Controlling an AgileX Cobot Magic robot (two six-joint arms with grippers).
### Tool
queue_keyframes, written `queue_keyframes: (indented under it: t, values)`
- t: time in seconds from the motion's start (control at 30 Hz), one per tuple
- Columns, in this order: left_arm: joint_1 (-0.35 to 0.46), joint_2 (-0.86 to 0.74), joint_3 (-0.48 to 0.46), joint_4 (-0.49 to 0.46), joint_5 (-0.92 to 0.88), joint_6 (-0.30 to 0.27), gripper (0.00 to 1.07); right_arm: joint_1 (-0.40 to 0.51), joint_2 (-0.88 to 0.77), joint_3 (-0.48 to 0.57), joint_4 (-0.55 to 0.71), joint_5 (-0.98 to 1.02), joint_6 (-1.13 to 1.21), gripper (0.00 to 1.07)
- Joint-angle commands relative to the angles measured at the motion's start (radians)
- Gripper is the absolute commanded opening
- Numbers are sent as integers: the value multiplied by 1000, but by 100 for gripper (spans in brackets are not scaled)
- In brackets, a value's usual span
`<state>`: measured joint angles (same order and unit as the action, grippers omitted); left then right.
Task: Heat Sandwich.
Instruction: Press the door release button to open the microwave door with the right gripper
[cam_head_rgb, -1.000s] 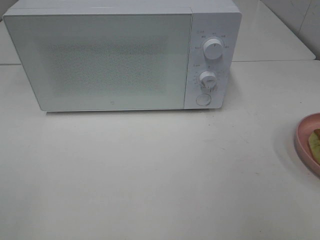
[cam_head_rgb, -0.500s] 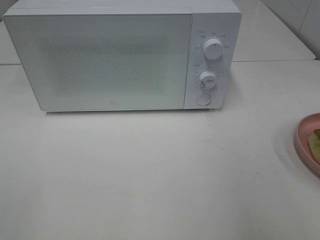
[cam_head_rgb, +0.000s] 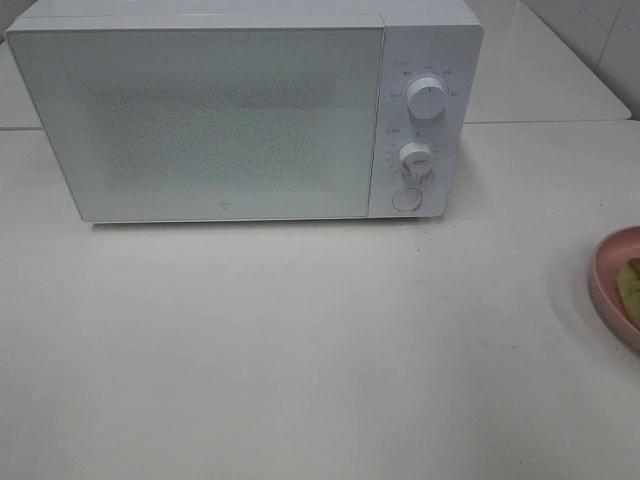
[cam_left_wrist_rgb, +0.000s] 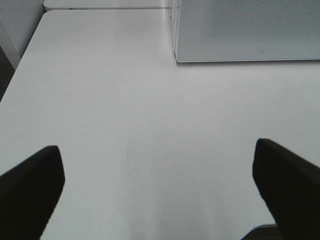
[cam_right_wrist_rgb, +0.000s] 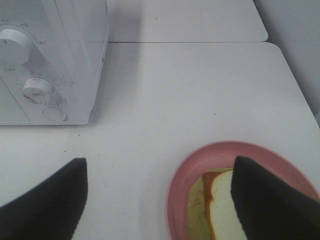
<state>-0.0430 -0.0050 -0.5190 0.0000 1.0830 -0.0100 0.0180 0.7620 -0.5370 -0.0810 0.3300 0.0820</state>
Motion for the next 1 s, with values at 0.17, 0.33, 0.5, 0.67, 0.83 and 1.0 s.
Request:
queue_keyframes:
  t: [0.17,0.33,0.5,0.67,0.83,1.0]
  values:
    - [1,-23,2,-11,-13,-10,98,-7,85,-1,2,-103,-6,76]
    - [1,-23,2,-11,-13,-10,98,-7,147,-1,2,-175,-6,76]
    - [1,-23,2,-11,-13,-10,98,-7,210,-1,2,-251,-2,76]
    - [1,-23,2,-11,-13,-10,98,-7,281,-1,2,-340,3,76]
    - [1,-23,2,-11,-13,-10,98,1,342,4,2,-440,3,76]
    - [1,-23,2,-11,-13,-10,98,48,369,102,45,-704,-23,76]
